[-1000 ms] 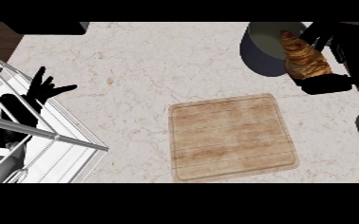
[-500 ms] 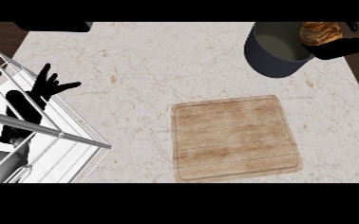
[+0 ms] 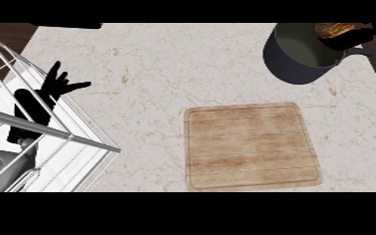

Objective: Pick the croissant from the cutting board and place it in the pot

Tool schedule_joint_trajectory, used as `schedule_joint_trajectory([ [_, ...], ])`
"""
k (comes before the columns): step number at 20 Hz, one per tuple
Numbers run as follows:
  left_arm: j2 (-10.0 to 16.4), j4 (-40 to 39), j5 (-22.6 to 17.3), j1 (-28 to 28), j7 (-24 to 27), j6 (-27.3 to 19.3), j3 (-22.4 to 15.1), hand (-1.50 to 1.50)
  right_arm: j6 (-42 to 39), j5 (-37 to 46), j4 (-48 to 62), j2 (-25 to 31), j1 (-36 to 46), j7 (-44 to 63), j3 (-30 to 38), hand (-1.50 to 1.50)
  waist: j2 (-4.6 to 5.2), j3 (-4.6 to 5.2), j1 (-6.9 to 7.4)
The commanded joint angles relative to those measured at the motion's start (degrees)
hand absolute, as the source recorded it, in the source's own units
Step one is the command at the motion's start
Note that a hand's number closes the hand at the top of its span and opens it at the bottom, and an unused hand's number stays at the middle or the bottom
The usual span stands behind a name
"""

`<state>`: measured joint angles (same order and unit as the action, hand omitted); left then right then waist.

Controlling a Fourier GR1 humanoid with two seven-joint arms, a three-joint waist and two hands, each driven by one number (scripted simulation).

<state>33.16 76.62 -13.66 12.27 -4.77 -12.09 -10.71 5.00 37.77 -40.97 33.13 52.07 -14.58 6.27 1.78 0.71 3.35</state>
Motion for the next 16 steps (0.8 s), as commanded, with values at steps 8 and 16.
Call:
schedule_joint_trajectory([
  [8, -2.2, -0.7, 1.7, -0.2, 2.2, -2.8, -2.0, 0.0, 5.7, 2.0, 21.1, -3.9, 6.7, -5.2, 2.3, -1.5, 0.39, -0.92, 2.38],
  [16, -1.5, 1.5, 1.1, -2.5, 2.8, -2.7, -3.2, 0.0, 2.5, -1.7, 26.9, -4.3, 9.2, -10.8, 6.3, -1.5, 0.05, -0.97, 3.38],
])
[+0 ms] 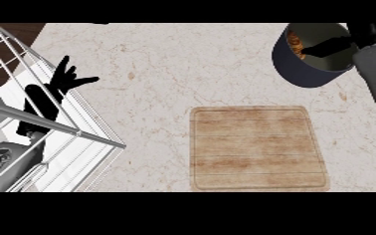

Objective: Pick the croissant from the cutting board and place it in the pot

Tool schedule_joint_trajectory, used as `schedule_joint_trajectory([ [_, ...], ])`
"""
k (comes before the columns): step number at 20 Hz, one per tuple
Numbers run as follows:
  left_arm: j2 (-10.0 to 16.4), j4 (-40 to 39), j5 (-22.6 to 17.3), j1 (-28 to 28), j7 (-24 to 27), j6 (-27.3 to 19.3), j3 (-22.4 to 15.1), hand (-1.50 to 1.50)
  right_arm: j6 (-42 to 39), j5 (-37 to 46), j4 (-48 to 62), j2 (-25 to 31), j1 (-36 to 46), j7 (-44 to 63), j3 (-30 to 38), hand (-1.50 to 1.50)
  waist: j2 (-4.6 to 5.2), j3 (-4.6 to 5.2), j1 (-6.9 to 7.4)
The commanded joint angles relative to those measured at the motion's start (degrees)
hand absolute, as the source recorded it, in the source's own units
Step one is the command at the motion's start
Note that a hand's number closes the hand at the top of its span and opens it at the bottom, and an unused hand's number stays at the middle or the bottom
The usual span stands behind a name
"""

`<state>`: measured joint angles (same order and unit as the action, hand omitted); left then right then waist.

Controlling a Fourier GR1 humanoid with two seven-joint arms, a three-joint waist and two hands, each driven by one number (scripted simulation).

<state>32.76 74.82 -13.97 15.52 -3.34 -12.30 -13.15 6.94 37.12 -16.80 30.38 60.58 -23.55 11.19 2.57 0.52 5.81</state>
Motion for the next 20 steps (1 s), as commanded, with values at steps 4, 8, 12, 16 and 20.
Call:
schedule_joint_trajectory([
  [4, -0.2, 2.0, -0.2, -5.9, 1.5, -1.5, 0.5, 0.0, -0.8, -7.3, 1.9, 0.3, 1.7, -8.0, 7.5, -1.5, -0.92, -0.86, 0.62],
  [8, -1.3, 1.7, -0.3, -5.0, 0.5, -2.3, -0.2, 0.0, -3.4, -16.1, 1.6, -0.2, 2.5, -11.5, 15.8, -1.5, -1.32, -0.87, -0.88],
  [12, -0.6, 1.9, 0.4, -7.3, 2.0, -2.8, 0.4, 0.0, -10.6, -18.0, 4.5, 3.1, 4.9, -8.6, 17.6, -1.5, -1.43, -0.71, -1.13],
  [16, 0.0, 1.3, -0.1, -5.6, 0.8, -2.8, 1.4, 0.0, -19.2, -19.4, 6.3, 7.8, 1.9, -11.4, 18.8, -1.5, -1.28, -0.75, -2.05],
  [20, 0.1, 3.9, 0.1, -7.2, -0.1, -3.8, 1.0, 0.0, -25.9, -20.6, 7.4, 10.8, -1.2, -13.6, 19.7, -1.5, -1.5, -0.8, -2.1],
])
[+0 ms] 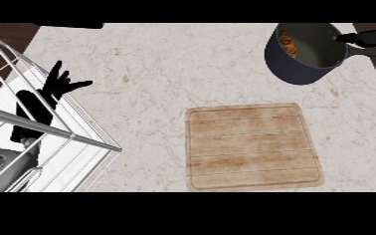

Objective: Pick the croissant from the cutting board and place it in the pot

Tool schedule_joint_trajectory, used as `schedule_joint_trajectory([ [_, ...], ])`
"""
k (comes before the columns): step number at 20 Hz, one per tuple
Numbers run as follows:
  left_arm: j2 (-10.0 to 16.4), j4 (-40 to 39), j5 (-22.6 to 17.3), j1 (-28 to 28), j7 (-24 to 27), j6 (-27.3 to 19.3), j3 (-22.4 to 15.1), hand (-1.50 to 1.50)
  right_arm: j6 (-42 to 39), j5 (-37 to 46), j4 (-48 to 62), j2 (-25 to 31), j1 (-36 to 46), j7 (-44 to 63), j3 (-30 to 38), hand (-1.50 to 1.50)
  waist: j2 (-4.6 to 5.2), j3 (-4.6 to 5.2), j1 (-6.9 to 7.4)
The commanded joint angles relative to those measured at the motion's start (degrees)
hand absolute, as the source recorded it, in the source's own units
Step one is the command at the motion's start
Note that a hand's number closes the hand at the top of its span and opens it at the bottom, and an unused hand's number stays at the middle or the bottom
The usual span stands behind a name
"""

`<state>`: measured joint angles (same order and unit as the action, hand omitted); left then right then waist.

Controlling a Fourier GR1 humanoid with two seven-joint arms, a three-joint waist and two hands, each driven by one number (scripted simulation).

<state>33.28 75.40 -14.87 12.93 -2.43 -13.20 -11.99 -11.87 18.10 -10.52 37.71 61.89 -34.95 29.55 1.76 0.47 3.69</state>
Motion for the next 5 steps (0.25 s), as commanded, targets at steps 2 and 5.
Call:
schedule_joint_trajectory([
  [2, -0.6, -0.6, 1.5, -4.4, 2.3, -1.8, 0.8, 0.0, -9.9, -2.0, 1.3, 4.8, -4.4, -3.1, 1.6, -1.5, -0.69, -0.65, -1.1],
  [5, 0.6, 4.5, 0.5, -7.0, -1.1, -2.2, 0.6, 0.0, -12.5, -2.8, 1.4, 8.0, -8.3, -6.3, 2.5, -1.5, -0.89, -0.78, -0.33],
])
